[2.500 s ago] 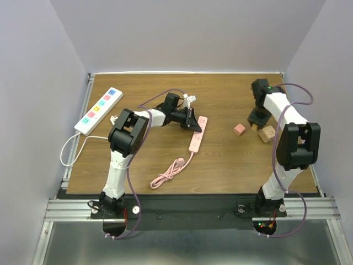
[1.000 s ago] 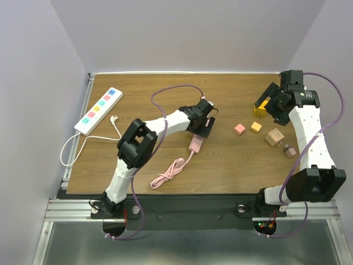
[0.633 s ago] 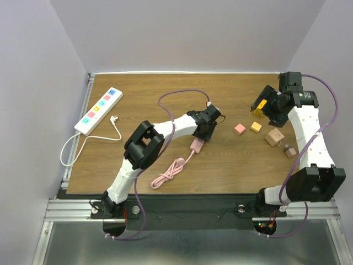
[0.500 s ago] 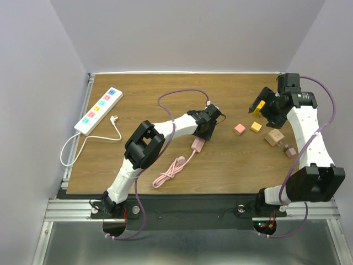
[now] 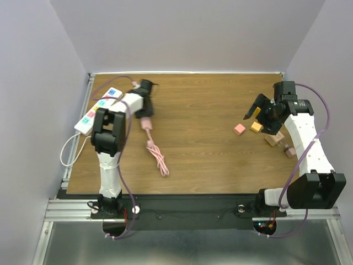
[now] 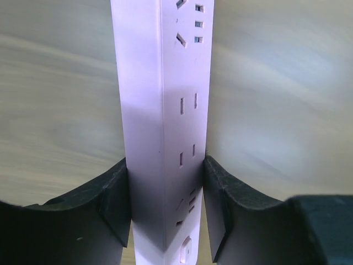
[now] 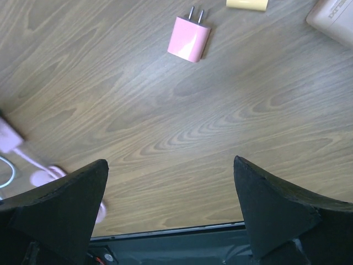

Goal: Pull the plug off the socket

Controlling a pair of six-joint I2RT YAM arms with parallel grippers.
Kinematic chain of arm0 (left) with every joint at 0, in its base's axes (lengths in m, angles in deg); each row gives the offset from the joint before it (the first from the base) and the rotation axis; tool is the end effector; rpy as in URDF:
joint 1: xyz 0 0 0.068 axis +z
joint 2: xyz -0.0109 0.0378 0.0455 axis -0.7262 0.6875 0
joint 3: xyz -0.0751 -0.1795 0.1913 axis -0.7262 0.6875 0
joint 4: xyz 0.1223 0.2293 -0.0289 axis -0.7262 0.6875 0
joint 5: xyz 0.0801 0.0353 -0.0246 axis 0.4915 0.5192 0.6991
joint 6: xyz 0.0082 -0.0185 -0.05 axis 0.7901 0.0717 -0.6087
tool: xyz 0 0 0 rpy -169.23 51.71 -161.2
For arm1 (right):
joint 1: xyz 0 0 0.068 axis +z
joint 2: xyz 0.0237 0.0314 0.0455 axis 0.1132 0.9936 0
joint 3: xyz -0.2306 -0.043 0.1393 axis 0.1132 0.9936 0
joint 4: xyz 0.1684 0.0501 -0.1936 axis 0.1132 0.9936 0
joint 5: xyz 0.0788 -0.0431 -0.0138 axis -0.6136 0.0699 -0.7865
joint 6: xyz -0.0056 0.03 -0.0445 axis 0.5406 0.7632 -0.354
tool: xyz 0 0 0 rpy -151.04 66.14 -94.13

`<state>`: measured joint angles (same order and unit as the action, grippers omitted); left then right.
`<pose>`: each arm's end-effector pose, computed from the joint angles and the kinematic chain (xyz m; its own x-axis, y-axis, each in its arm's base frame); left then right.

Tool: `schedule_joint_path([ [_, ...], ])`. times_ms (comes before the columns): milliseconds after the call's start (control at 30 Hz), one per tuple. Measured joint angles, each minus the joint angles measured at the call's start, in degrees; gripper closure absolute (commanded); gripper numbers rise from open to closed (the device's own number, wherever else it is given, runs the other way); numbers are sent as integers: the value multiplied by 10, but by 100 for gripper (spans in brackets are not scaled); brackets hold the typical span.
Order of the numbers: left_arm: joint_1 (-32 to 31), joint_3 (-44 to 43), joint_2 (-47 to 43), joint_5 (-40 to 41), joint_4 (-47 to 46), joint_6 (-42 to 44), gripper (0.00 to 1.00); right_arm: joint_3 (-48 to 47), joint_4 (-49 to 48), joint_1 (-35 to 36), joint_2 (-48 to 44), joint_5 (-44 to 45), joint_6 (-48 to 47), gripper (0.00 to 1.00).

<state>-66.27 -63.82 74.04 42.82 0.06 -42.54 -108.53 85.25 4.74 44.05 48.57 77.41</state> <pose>0.4319 -0.1474 0.1779 -0.8075 -0.1133 -0.5789 -0.0904 0.9936 -0.0683 0.2565 -0.0039 0.3384 -0.7362 0.5576 -0.3834 0.4374 0.8244 0.3591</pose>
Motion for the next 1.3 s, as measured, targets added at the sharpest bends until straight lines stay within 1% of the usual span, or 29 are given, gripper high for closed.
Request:
schedule_joint_path([
  [33,39,-5,1,21,10,0,100,2,-1,0,-1,-1,0,0],
  [67,64,-6,2,29,14,-1,100,3,-2,1,-2,-3,0,0],
  [100,109,-15,6,44,33,-1,100,4,-2,3,-2,-5,0,0],
  [167,156,-35,17,61,59,0,100,5,-3,5,-2,-7,0,0],
  [267,185,-49,25,70,72,3,100,5,-5,9,-2,-9,0,0],
  [333,189,-50,26,78,76,8,100,5,-6,11,-2,-9,0,0],
  [367,189,-50,26,83,75,13,90,4,-6,11,-3,-9,0,0],
  [467,186,-50,26,85,74,24,49,5,-7,11,-4,-9,-2,0],
  [500,184,-49,23,82,74,28,12,5,-8,11,-5,-9,-2,0],
  [533,184,-48,20,76,74,31,1,5,-8,11,-6,-9,-3,0],
  [633,177,-34,-15,57,76,42,1,5,-9,11,-8,-9,-5,0],
  [733,163,-28,-90,36,81,46,1,5,-10,11,-9,-9,-9,0],
  [933,126,-34,-298,-43,77,46,1,4,-15,11,-7,-16,-13,0],
  [1000,100,-30,-370,-75,68,44,1,4,-17,11,-4,-20,-14,0],
  [1033,88,-23,-394,-82,61,44,1,3,-18,15,0,-22,-14,0],
  [1067,59,-9,-438,-96,47,41,1,3,-19,17,4,-24,-14,0],
  [1167,6,38,-530,-125,13,30,1,-1,-22,29,14,-30,-13,0],
  [1233,1,71,-585,-132,-2,22,1,-6,-22,40,16,-32,-13,0],
  [1300,5,86,-614,-133,-5,18,1,-11,-23,50,16,-34,-13,0],
])
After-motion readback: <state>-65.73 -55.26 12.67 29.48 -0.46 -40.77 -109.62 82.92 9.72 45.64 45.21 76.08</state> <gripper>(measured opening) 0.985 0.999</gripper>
